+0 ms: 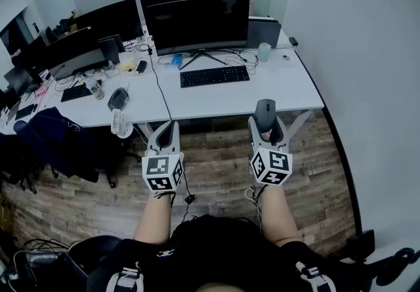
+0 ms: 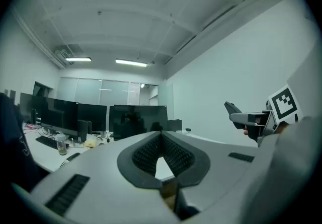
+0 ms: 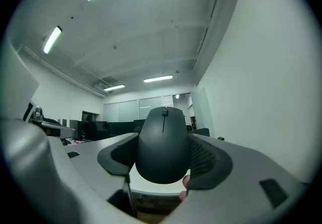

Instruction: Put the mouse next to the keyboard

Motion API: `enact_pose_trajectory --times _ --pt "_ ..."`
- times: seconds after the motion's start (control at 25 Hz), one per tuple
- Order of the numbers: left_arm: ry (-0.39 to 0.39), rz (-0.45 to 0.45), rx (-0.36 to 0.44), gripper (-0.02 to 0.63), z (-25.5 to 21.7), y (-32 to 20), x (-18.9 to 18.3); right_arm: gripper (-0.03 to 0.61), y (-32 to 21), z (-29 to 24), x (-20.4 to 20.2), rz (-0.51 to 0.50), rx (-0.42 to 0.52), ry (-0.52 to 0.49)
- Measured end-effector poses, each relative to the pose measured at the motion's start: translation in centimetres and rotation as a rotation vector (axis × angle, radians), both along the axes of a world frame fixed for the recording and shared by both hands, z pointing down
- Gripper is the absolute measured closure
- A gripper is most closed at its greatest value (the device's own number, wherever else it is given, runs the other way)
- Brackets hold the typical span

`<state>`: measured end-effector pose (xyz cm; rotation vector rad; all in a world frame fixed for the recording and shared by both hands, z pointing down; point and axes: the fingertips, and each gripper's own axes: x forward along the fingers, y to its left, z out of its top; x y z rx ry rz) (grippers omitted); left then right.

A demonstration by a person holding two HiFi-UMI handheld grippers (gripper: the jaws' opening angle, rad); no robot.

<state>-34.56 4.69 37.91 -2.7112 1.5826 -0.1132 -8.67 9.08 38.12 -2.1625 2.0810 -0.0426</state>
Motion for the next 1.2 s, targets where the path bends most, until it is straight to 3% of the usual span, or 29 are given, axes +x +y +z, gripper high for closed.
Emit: enact_pose_trajectory --times 0.76,1.2 --pt "-0.029 0.033 0.022 0.601 0.9 3.9 7.6 0.268 2.9 1.1 5.6 -0.012 0.007 -0.013" --pt "0.005 0.075 0.019 0.601 1.8 -0.2 11.7 0.268 -0.5 1.7 8.9 0.011 -0.006 -0.005"
